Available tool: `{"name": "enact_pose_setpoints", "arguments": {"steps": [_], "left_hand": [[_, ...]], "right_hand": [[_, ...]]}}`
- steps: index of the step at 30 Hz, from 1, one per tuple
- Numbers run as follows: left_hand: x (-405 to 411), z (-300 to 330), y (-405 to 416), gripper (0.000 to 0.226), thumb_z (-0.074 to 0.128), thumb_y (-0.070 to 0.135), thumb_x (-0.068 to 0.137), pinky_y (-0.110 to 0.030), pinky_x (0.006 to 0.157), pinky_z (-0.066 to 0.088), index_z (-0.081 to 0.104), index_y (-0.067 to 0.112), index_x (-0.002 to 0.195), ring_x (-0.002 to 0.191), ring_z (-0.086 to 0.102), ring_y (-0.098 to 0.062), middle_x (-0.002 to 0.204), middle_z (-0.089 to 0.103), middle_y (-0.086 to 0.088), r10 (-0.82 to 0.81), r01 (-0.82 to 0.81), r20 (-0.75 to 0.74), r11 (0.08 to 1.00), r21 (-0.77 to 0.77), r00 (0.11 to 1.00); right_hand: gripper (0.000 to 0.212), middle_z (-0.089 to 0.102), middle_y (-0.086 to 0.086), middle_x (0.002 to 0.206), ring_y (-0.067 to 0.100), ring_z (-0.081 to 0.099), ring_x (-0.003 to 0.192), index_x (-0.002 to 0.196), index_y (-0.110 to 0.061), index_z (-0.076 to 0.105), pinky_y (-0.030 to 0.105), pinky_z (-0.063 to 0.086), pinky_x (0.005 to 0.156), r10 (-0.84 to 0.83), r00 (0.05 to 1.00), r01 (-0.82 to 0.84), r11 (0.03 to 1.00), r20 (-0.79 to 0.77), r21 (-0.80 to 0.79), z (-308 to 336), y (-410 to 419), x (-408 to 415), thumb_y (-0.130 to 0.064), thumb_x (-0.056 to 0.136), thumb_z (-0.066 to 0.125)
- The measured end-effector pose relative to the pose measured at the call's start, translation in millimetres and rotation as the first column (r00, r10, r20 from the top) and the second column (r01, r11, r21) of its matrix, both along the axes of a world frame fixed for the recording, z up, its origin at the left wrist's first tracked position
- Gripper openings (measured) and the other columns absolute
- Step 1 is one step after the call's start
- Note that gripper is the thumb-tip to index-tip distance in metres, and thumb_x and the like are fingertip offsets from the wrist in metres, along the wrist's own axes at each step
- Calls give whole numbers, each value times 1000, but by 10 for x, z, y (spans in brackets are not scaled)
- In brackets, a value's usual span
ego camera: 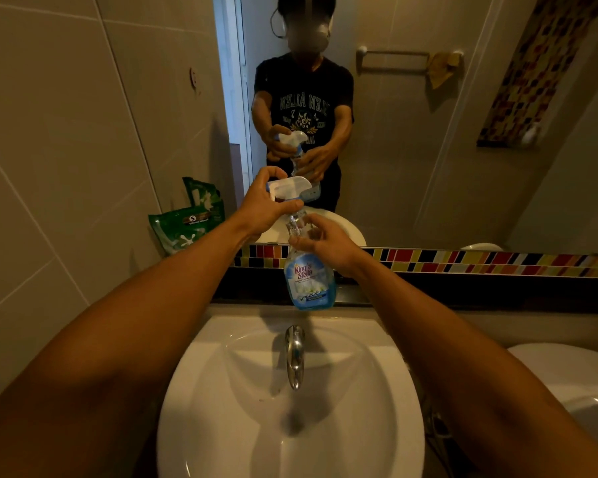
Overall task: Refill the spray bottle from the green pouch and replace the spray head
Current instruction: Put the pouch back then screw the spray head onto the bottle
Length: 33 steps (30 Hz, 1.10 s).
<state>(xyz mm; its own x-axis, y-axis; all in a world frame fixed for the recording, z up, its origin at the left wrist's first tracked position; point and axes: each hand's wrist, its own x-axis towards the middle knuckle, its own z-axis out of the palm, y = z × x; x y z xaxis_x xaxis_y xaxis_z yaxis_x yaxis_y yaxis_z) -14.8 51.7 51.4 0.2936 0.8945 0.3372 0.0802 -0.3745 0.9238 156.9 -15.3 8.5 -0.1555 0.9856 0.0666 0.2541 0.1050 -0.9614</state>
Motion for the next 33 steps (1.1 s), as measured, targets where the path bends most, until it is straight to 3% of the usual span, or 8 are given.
{"name": "enact_pose_setpoints", "arguments": {"steps": [3,8,15,19,23,28,31,33], "left_hand": [[-27,25,14,55,86,16,70,-43,80,61,53,35,109,108,63,-43,123,58,-21,-48,48,26,998,-28,999],[-59,70,22,52,84,10,75,-36,76,60,53,33,111,107,65,-39,123,57,-20,-95,97,23,993,-63,995],[-100,55,9,53,83,9,75,-36,77,58,53,30,113,102,64,-31,118,58,-13,-138,137,3,986,-91,990],[-97,41,-7,51,83,9,75,-43,82,59,54,32,110,102,64,-32,117,59,-13,-142,144,18,984,-105,990],[-73,24,-40,55,88,19,67,-55,87,57,56,35,109,106,65,-41,117,61,-13,-119,122,33,987,-110,992],[-20,20,-90,68,85,17,75,-31,73,59,46,37,127,108,64,-35,129,56,-14,-85,85,-1,993,-78,996],[-9,-7,-127,93,88,22,71,-26,73,58,31,52,138,110,65,-30,139,53,-12,-59,60,14,996,-66,998],[2,-23,-167,100,88,20,72,-27,72,58,25,48,145,107,68,-28,135,56,-13,-46,47,15,996,-77,999]], "right_hand": [[42,74,15,118,33,75,105,134,-16,60,47,63,91,28,996,-30,999,-84,-27,6,3,18,-15,94,75],[38,77,8,104,25,77,95,133,-9,61,34,63,79,77,982,-89,994,-170,-68,53,-20,58,-9,96,71],[34,77,14,110,30,76,99,128,-12,66,43,62,85,53,973,-79,991,-225,-110,-55,-5,25,-13,94,74],[35,75,18,114,32,75,102,129,-10,65,44,63,89,56,979,-77,992,-194,-103,-63,-12,21,-13,95,73],[32,77,11,104,25,76,94,127,-9,64,34,63,78,61,984,-77,993,-167,-92,-16,-63,36,-12,96,71],[32,78,11,105,25,78,92,127,-11,64,31,62,75,54,990,-64,995,-128,-73,-9,-87,89,-16,97,71],[35,78,11,104,23,78,89,131,-7,62,28,62,72,48,990,-58,996,-135,-65,0,-121,114,-13,97,70],[37,77,15,109,26,78,93,133,-6,61,31,63,74,46,989,-56,996,-141,-65,-20,-124,134,-13,97,70]]}}
